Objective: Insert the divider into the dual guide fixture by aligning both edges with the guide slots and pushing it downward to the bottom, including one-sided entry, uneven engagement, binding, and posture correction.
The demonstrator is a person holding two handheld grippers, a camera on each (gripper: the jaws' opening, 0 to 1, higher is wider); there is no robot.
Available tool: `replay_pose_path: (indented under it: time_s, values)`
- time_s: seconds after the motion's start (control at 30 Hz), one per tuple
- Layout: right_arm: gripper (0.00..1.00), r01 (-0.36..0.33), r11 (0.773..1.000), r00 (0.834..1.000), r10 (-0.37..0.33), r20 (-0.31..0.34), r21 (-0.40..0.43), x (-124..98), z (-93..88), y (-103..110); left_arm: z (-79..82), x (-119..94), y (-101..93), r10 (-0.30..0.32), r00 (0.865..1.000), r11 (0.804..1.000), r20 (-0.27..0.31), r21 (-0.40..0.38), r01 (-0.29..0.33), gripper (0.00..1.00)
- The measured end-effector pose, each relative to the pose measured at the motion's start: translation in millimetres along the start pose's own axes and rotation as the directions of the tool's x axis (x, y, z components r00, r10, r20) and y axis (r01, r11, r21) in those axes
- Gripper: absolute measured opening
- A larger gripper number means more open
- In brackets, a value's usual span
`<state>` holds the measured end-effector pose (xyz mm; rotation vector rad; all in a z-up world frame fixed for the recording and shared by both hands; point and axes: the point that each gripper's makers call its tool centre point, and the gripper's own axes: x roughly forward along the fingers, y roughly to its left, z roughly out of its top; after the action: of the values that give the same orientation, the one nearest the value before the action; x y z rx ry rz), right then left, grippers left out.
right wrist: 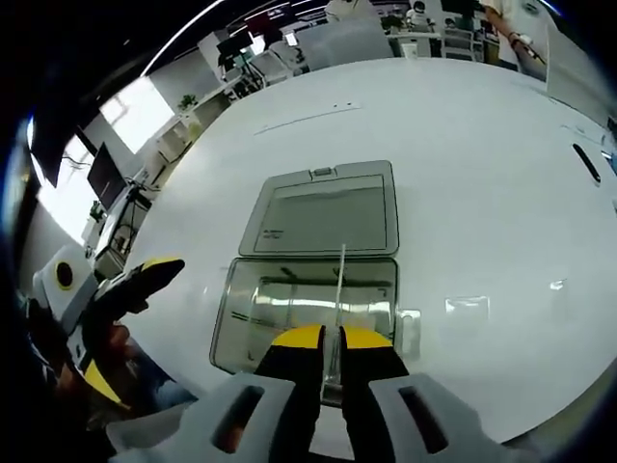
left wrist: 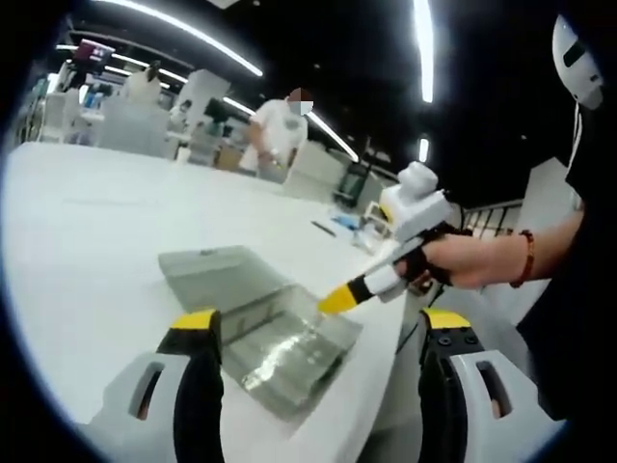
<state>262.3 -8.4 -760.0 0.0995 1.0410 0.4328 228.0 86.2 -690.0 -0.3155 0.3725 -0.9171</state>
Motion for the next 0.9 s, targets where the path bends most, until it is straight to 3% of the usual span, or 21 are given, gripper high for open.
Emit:
replay_pose_path:
  time_s: [0.5, 0.9]
  values:
    - [0.01, -0.004, 1.000, 1.000, 0.004, -0.003, -0.024, 3.8, 0.0, 1.4, 2.2, -1.9, 0.3, 0.003, 1.000, 1.000, 0.004, -0.005, -0.003, 0.82]
    - [0.01, 0.010, 0.995, 1.000, -0.012, -0.023, -0.097, 10.3, -1.3, 6.5, 1.9, 1.5, -6.3, -0.010, 1.000, 1.000, 0.004, 0.000, 0.010, 0.82]
